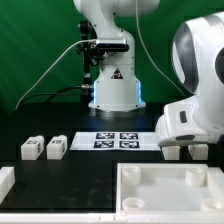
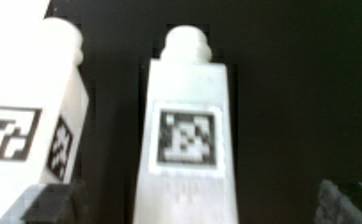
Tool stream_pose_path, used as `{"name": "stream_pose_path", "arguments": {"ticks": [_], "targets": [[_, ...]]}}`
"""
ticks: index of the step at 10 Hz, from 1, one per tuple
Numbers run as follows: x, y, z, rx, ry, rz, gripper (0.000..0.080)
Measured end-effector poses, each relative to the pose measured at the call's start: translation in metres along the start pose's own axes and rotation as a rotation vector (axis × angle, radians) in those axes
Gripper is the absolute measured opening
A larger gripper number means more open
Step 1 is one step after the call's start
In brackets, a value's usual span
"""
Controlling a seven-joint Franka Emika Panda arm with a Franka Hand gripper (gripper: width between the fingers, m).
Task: Assemble one leg
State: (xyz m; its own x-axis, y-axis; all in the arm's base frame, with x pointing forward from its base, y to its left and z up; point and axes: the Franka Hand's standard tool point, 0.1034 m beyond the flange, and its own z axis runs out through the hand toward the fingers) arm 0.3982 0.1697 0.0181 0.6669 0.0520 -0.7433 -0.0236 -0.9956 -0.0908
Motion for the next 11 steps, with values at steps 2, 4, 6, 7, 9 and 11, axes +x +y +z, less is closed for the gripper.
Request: {"name": "stream_pose_path", "arguments": {"ticks": [2,4,6,7,9,11], "targets": [[-0.0019,-0.0017,0.0164,-0.009,-0.027,0.024,0.0649],[-0.0018,-0.0015,0.0182,-0.011,-0.031,0.024,0.0649],[-0.0017,-0.0013,0.0182,-0.011,-0.031,0.024,0.0376],[-0.0017,-0.0012,0.0182,-0.011,-0.031,0.025,0.0291],[-0.0017,-0.0012,0.0183,-0.011,-0.031,0.025,0.0291],[-0.0017,-0.0011,0.0183,-0.011,-0.031,0.025,0.0291]]}}
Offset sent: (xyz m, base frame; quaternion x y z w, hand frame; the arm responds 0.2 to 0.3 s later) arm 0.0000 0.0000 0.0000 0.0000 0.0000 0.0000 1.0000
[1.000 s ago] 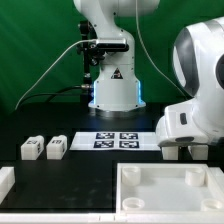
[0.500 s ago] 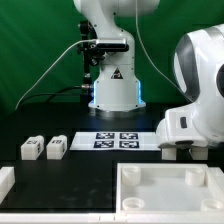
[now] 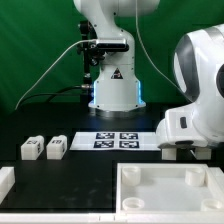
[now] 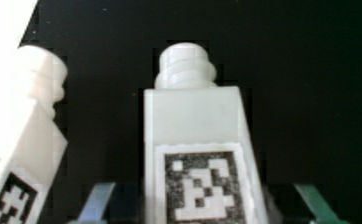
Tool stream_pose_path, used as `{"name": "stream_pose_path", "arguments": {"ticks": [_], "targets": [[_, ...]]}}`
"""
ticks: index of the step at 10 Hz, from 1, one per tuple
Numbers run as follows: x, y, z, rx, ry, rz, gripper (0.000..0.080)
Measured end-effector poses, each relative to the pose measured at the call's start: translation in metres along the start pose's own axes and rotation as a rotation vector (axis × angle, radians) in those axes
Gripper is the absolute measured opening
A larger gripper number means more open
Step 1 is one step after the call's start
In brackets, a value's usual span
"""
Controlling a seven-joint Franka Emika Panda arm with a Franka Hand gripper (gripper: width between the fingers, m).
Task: Assemble one leg
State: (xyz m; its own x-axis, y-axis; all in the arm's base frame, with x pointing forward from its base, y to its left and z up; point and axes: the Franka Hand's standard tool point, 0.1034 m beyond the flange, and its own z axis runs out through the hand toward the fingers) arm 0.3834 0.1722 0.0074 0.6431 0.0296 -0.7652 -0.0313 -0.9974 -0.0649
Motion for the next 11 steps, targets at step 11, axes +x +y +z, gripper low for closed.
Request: {"name": "stream_pose_path", "arguments": {"ticks": [11], "targets": [[-0.007,0.047,-0.165,0.063,0.430,-0.074,0.0294]]}}
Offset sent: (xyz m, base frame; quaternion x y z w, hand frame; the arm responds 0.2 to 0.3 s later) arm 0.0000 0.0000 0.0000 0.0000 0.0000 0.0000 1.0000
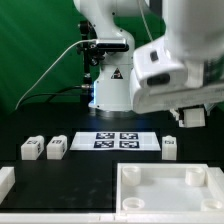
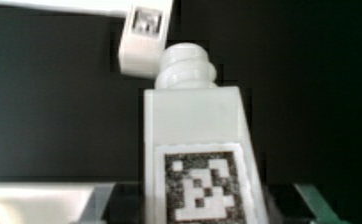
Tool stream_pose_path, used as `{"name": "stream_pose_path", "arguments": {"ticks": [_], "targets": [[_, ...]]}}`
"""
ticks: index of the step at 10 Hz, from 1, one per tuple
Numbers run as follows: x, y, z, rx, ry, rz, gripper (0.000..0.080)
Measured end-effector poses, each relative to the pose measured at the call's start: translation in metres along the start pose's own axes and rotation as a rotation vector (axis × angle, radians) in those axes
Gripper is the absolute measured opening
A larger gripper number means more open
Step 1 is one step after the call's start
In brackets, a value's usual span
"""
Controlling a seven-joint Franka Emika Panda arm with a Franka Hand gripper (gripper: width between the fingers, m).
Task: Assemble one leg
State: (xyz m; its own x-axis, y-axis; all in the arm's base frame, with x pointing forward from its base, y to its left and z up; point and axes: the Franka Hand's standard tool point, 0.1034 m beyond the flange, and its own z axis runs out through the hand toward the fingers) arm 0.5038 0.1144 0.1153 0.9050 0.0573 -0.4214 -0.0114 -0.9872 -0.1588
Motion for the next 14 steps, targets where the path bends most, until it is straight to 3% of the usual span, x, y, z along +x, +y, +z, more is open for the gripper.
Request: {"name": "stream_pose_path", "arguments": {"ticks": [3,5,7,8,10,11,13,14], "targets": [[0.009,0.005,-0.006,-0.022,0.296,-0.012,0.0294],[0.054,0.017,-0.053,-0.033,0.536,-0.069,0.0294],[0.072,0.016,-0.086,-0.022,0.626,-0.063,0.0294],[0.080,0.017,-0.092,-0.034,0.778,-0.071,0.0294],[0.076,0.023,-0.086,-0.059,0.985,-0.072,0.0294],[0.075,0.023,-0.079,-0.056,0.935,-0.072,0.0294],[0.078,0.020,-0.078,-0.052,0.944,-0.071,0.0294],[0.087,0.009,-0.070,-0.042,1.003,-0.072,0.0294]]}}
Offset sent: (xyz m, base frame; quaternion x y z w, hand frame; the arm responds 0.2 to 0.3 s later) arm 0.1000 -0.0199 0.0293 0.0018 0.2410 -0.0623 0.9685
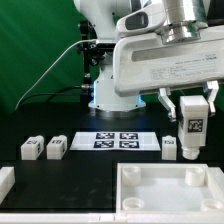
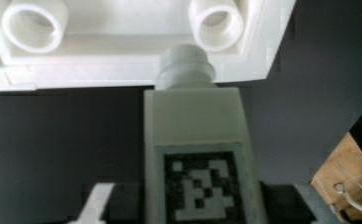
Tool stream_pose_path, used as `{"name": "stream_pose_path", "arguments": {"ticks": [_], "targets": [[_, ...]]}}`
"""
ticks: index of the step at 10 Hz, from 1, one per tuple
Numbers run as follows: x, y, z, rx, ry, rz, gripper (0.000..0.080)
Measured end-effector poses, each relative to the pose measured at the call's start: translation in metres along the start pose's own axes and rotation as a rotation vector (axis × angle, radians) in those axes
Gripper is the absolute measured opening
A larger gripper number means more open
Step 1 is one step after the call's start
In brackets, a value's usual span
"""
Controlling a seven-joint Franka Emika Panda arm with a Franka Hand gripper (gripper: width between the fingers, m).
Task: Assemble one leg
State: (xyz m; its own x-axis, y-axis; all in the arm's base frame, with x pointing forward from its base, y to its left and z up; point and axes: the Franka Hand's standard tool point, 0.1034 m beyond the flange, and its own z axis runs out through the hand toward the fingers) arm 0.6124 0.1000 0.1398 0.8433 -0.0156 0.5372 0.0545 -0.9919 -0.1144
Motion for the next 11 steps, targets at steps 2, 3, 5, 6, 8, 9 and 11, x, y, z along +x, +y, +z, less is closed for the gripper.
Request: {"name": "stream_pose_path", "arguments": {"ticks": [2,3,5,6,8,9,11], "targets": [[0.002,0.000,0.018,0.001,0.051,-0.008,0.0294],[0.002,0.002,0.022,0.001,0.070,-0.003,0.0294],[-0.006,-0.003,0.031,0.005,0.055,-0.006,0.0294],[-0.007,0.000,0.033,0.002,0.052,-0.011,0.0294],[-0.012,-0.005,0.038,0.007,0.043,-0.015,0.0294],[-0.014,-0.007,0.042,0.010,0.039,-0.017,0.0294],[-0.018,-0.008,0.049,0.011,0.030,-0.015,0.0294]]}}
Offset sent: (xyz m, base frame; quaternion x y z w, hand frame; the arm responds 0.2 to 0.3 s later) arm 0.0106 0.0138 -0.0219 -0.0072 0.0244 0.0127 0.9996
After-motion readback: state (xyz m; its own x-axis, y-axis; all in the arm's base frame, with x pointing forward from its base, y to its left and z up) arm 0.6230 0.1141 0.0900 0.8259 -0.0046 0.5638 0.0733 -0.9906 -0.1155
